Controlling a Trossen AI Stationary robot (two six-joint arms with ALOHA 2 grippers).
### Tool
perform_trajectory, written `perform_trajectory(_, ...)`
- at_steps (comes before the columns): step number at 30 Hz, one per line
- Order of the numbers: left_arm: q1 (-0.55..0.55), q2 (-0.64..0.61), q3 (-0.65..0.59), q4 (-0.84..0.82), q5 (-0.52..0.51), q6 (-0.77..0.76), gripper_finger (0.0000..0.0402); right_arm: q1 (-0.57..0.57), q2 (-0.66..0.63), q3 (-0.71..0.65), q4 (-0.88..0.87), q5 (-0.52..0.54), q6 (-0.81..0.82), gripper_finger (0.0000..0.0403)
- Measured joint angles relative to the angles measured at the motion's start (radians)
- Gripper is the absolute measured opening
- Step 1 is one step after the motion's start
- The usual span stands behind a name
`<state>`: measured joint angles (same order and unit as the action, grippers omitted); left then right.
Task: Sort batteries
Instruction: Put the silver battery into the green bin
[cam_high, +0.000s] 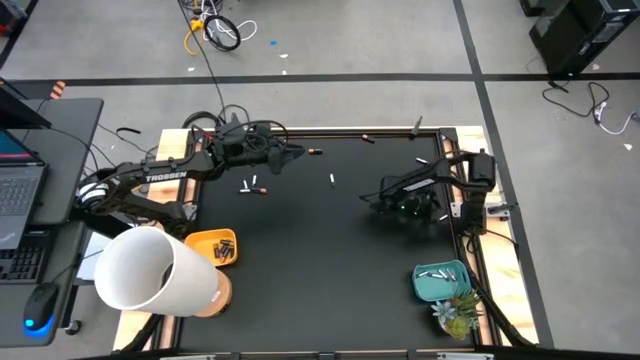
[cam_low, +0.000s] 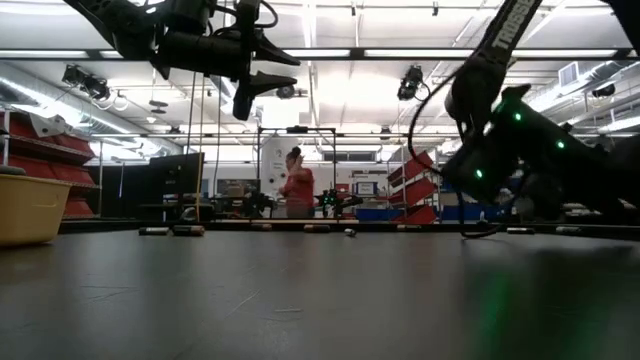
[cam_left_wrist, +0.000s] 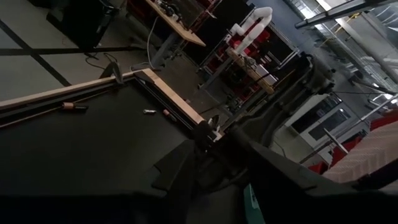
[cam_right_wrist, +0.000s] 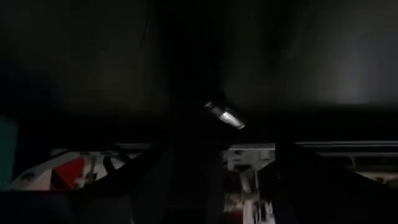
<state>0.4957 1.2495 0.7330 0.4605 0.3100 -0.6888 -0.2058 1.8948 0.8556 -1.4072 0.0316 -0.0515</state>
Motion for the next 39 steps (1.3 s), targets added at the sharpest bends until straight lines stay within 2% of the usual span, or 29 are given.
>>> perform_trajectory(7,0.000,0.000,0.000,-0.001,0.019,-0.001,0.0160,0.003,0.019,-0.046,0.112,-0.003,-0.010,0.0269)
perform_trajectory(15,0.000,0.000,0.000,0.000,0.031,-0.007,0.0160,0.003,0.015,-0.077,0.170,0.007,-0.016,0.0231)
perform_trajectory(20,0.000,0.000,0.000,0.001,0.052,-0.023,0.0160,0.002,0.015,-0.079,0.177,0.024,-0.015,0.0191)
perform_trajectory(26,0.000,0.000,0.000,0.002,0.053,-0.022,0.0160,0.002,0.016,-0.078,0.179,0.039,-0.012,0.0120)
perform_trajectory(35,0.002,0.000,0.000,0.002,0.054,-0.021,0.0160,0.002,0.017,-0.078,0.172,-0.009,-0.021,0.0016)
perform_trajectory(39,0.002,0.000,0.000,0.002,0.054,-0.021,0.0160,0.000,0.017,-0.078,0.170,-0.022,-0.023,0.0008)
